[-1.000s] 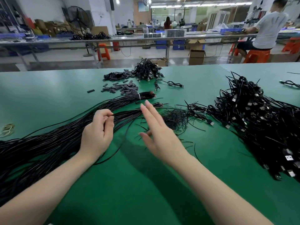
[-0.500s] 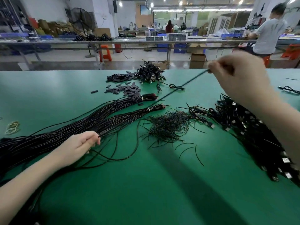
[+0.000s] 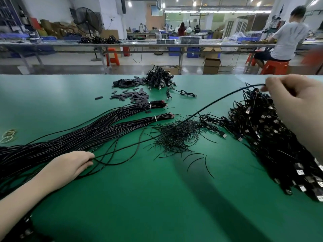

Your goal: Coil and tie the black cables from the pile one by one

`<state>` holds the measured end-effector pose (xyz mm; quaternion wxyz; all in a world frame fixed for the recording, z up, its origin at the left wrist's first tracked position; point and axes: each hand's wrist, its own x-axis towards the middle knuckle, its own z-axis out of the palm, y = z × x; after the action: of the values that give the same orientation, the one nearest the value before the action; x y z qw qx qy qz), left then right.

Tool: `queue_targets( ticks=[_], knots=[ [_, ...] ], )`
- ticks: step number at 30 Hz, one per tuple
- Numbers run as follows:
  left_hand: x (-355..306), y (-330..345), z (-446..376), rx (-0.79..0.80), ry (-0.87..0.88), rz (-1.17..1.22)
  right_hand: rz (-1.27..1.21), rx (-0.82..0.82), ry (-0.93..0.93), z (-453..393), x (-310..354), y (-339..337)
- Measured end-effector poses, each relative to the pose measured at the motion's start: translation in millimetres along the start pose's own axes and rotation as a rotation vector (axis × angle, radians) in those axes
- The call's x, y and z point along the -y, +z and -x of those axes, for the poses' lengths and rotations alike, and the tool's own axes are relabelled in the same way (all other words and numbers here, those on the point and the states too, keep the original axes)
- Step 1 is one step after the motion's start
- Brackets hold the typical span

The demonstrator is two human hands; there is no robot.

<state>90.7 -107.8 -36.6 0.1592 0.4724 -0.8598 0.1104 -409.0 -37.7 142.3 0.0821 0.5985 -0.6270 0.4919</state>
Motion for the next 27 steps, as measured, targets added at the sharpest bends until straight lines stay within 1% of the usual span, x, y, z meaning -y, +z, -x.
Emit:
queue_targets(
  ticks=[1, 2, 3, 5, 6, 7, 9, 11, 12, 13, 15, 16, 17, 18, 19, 21, 23, 25, 27],
  knots=[
    [-2, -2, -2, -0.003, -0.073, 0.070, 0.070, 0.016, -0.026, 8, -5, -6],
    [-3, -4, -5, 0.017, -0.155, 0.163, 0.157, 0.066, -0.028, 20, -12, -12],
    [-4, -6, -9, 0.033, -0.224, 0.285, 0.262, 0.151, -0.006, 33, -24, -17],
    [-6, -14, -22, 0.020, -0.382, 0.656, 0.468, 0.330, 0.073, 69, -57, -22],
    [-7, -19, -30, -0.029, -0.473, 0.879, 0.506, 0.382, 0.132, 89, -71, -23],
    [-8, -26, -39, -0.080, -0.562, 1.060, 0.504, 0.395, 0.179, 112, -84, -22],
    [-12, -38, -56, -0.140, -0.690, 1.325, 0.482, 0.429, 0.205, 152, -102, -19],
    [-22, -47, -78, -0.160, -0.763, 1.592, 0.453, 0.502, 0.279, 179, -105, -15],
    [-31, -50, -90, -0.167, -0.779, 1.716, 0.451, 0.513, 0.314, 187, -105, -14],
    [-44, -52, -103, -0.178, -0.780, 1.825, 0.483, 0.485, 0.292, 193, -103, -12],
    [-75, -55, -127, -0.214, -0.767, 2.015, 0.527, 0.489, 0.210, 187, -86, -9],
    [-93, -57, -138, -0.227, -0.749, 2.090, 0.558, 0.513, 0.161, 177, -75, -7],
    [-111, -59, -149, -0.224, -0.714, 2.143, 0.540, 0.566, 0.154, 161, -60, -2],
    [-129, -62, -159, -0.203, -0.666, 2.171, 0.526, 0.654, 0.168, 146, -40, 4],
    [-149, -65, -169, -0.171, -0.612, 2.184, 0.435, 0.675, 0.158, 132, -26, 14],
    [-186, -71, -185, -0.125, -0.545, 2.196, 0.079, 0.625, 0.220, 101, 12, 33],
    [-213, -73, -195, -0.153, -0.545, 2.130, -0.240, 0.580, 0.206, 77, 42, 57],
    [-227, -70, -199, -0.207, -0.550, 2.078, -0.383, 0.637, 0.212, 61, 59, 82],
    [-228, -65, -199, -0.214, -0.547, 2.069, -0.412, 0.670, 0.234, 55, 64, 101]
  ],
)
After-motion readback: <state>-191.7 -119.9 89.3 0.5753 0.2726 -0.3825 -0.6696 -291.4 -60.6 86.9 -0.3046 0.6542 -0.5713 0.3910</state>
